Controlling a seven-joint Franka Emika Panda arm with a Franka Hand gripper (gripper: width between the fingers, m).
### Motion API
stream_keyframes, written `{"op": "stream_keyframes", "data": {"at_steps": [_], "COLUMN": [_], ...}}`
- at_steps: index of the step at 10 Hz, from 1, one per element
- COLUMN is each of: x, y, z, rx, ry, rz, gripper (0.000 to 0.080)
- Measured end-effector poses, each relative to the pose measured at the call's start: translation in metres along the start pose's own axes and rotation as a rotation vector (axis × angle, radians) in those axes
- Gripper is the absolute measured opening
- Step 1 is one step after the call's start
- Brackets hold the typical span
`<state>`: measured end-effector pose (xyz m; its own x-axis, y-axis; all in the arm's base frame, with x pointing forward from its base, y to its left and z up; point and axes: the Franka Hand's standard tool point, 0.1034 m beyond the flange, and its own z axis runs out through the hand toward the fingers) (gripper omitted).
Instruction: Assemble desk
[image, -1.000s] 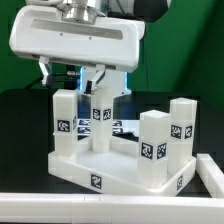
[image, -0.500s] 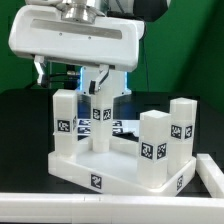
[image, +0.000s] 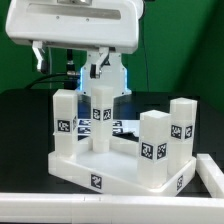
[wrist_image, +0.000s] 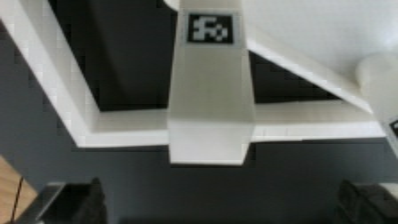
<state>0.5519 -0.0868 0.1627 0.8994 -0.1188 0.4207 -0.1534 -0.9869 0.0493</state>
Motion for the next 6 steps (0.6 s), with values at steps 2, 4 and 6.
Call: {"op": "stream_keyframes", "data": {"at_steps": [2, 4, 6], "x": [-0.007, -0.007, -0.006], "y": [-0.001, 0.002, 0.005], "z": [0.008, 0.012, 0.017], "rx": [0.032, 0.055, 0.064], "ry": [-0.148, -0.291, -0.396], "rz": [0.006, 0.026, 0.032], "gripper": [0.0649, 0.0649, 0.0649]}}
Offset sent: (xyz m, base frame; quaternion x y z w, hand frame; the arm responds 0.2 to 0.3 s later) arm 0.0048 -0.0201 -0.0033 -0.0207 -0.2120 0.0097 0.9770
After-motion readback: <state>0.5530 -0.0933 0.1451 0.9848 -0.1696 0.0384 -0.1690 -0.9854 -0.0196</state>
